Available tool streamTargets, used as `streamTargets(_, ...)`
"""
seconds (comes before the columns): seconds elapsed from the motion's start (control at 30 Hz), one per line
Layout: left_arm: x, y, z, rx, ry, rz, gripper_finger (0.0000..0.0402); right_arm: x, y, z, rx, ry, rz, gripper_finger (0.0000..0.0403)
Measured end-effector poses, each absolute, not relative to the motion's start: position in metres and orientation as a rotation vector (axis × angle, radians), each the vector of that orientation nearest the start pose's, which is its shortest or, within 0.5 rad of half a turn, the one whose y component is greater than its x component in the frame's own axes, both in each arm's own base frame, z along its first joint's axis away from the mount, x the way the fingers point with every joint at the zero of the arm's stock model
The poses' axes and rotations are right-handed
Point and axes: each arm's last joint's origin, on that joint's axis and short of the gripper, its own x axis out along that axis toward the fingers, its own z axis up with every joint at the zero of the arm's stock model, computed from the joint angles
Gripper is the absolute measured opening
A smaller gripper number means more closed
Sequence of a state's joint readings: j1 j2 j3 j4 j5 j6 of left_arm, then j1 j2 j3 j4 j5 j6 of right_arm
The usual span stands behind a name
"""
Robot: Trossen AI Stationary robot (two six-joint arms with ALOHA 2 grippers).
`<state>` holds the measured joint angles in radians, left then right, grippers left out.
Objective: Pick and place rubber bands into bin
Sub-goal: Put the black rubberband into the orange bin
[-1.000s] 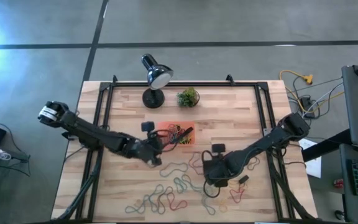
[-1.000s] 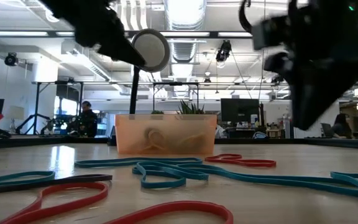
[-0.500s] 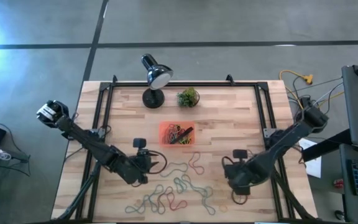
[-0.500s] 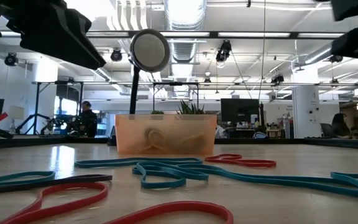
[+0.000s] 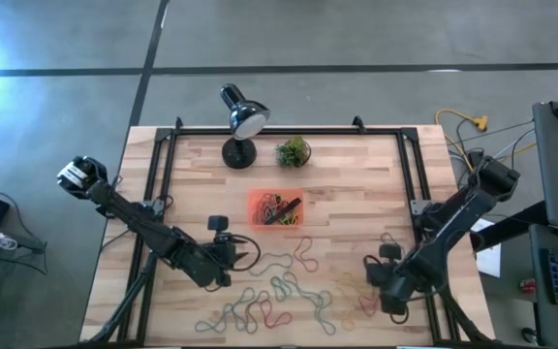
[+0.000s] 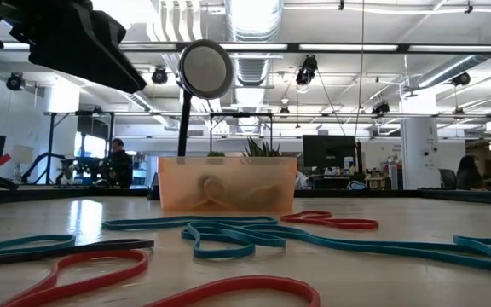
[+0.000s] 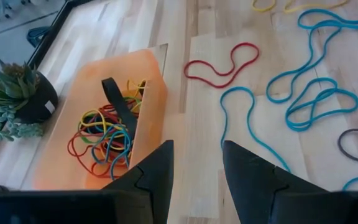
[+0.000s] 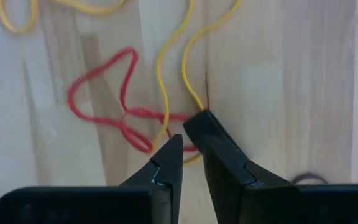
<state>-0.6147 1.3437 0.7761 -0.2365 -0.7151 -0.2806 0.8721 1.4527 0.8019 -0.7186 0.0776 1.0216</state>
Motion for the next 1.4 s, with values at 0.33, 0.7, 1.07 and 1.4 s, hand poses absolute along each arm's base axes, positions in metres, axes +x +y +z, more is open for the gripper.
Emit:
streamTargets(0.33, 0.226, -0.136, 0.216, 0.213, 0.593, 0.179, 0.0123, 0.151, 0.183, 0.169, 0.142, 1.388, 0.021, 0.0057)
streamTargets(0.7, 0.226, -0.136, 0.216, 0.216, 0.595, 0.179, 0.0123, 0.148, 0.178, 0.166, 0.09, 1.414, -0.04, 0.0104)
streamTargets(1.07, 0.226, -0.136, 0.216, 0.218, 0.595, 0.178, 0.0123, 0.143, 0.182, 0.161, 0.08, 1.405, -0.073, 0.0154)
streamTargets(1.4, 0.225, -0.135, 0.213, 0.221, 0.602, 0.18, 0.0123, 0.145, 0.188, 0.14, 0.012, 1.458, -0.126, 0.0162)
